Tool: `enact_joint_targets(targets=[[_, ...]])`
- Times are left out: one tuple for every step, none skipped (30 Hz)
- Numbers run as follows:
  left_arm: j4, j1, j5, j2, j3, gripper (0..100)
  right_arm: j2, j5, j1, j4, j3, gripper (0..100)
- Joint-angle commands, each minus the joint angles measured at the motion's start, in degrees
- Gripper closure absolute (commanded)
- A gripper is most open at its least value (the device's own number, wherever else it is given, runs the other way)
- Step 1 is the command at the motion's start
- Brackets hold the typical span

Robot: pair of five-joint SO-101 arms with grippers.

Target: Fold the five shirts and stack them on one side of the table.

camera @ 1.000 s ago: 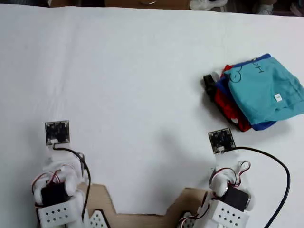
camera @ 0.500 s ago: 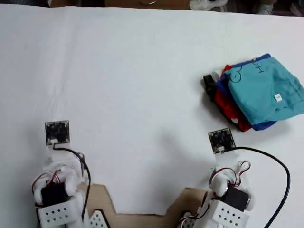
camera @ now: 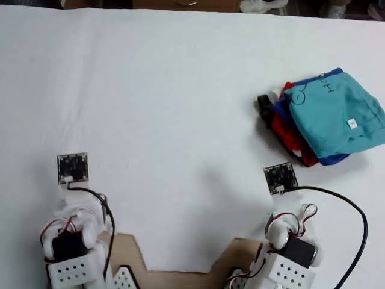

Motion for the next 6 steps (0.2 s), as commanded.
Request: enact_joint_targets(targets=[[0.26, -0.62, 0.26, -1.23, 1.27, 87, -0.66, 0.09, 0.04, -0.31, 0.44, 97.6], [0.26, -0.62, 0.26, -1.23, 1.27, 87, -0.66, 0.09, 0.04, -0.31, 0.44, 97.6], [0.26, -0.62, 0.26, -1.23, 1.27, 87, -0.66, 0.09, 0.04, -0.31, 0.44, 97.6], [0.26, -0.62, 0.26, -1.23, 1.27, 87, -0.66, 0.09, 0.04, -0.31, 0.44, 97.6], [0.26, -0.62, 0.26, -1.23, 1.27, 87, -0.66, 0.09, 0.04, -0.31, 0.44, 97.6], [0.26, -0.62, 0.26, -1.23, 1.27, 87, -0.66, 0.09, 0.04, -0.31, 0.44, 97.6]])
